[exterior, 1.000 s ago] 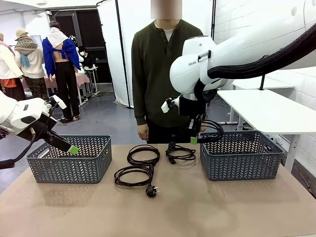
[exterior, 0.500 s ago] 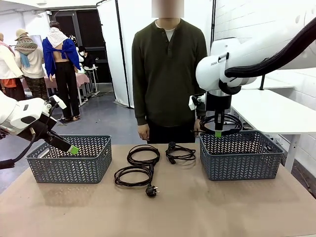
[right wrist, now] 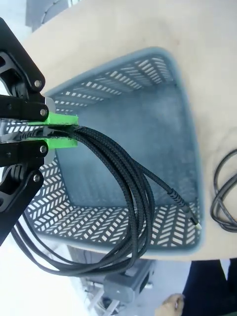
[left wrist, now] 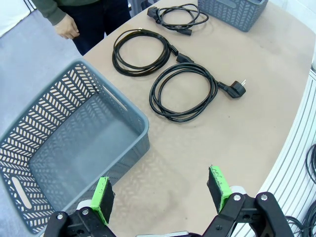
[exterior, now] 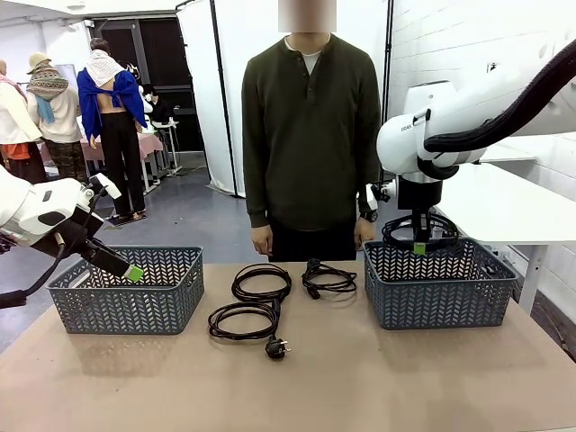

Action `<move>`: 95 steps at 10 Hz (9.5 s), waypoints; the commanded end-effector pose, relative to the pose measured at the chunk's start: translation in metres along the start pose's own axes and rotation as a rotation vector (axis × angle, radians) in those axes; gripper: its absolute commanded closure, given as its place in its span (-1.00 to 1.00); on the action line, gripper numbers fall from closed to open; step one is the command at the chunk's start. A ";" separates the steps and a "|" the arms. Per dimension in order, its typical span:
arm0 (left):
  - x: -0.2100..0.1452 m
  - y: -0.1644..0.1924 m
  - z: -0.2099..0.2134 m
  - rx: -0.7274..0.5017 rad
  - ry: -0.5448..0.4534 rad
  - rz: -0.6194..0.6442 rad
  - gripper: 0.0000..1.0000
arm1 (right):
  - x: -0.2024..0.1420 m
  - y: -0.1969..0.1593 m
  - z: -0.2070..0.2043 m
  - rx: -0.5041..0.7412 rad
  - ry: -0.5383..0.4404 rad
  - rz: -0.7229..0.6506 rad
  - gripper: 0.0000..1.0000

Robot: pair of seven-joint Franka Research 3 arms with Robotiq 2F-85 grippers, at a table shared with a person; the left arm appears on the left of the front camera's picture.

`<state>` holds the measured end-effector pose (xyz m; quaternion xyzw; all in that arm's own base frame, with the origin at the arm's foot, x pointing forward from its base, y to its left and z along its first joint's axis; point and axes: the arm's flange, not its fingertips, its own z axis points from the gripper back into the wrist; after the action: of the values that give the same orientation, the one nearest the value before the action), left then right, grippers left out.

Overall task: Organize the cables according to human instructions.
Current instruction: Pick up a bundle of cables and place it in the basket indicated by the human.

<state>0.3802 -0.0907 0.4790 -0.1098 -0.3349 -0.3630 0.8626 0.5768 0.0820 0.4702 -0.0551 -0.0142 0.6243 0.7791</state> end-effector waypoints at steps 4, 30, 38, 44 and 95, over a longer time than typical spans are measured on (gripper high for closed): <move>0.000 0.001 -0.001 -0.006 -0.003 0.017 -1.00 | -0.017 -0.010 -0.014 -0.012 -0.006 0.129 1.00; 0.000 0.001 -0.001 -0.006 -0.003 0.017 -1.00 | -0.019 -0.012 -0.017 0.038 0.015 0.080 -1.00; 0.000 0.001 -0.001 -0.006 -0.003 0.017 -1.00 | -0.019 -0.012 -0.017 0.038 0.015 0.080 -1.00; 0.000 0.001 -0.001 -0.006 -0.003 0.017 -1.00 | -0.002 0.041 0.017 0.034 -0.132 -0.100 -1.00; 0.000 0.001 -0.001 -0.006 -0.003 0.017 -1.00 | 0.175 0.050 0.042 0.140 -0.176 -0.662 -1.00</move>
<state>0.3800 -0.0911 0.4791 -0.1095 -0.3348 -0.3635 0.8624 0.5616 0.2664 0.4955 0.0810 -0.0627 0.3387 0.9353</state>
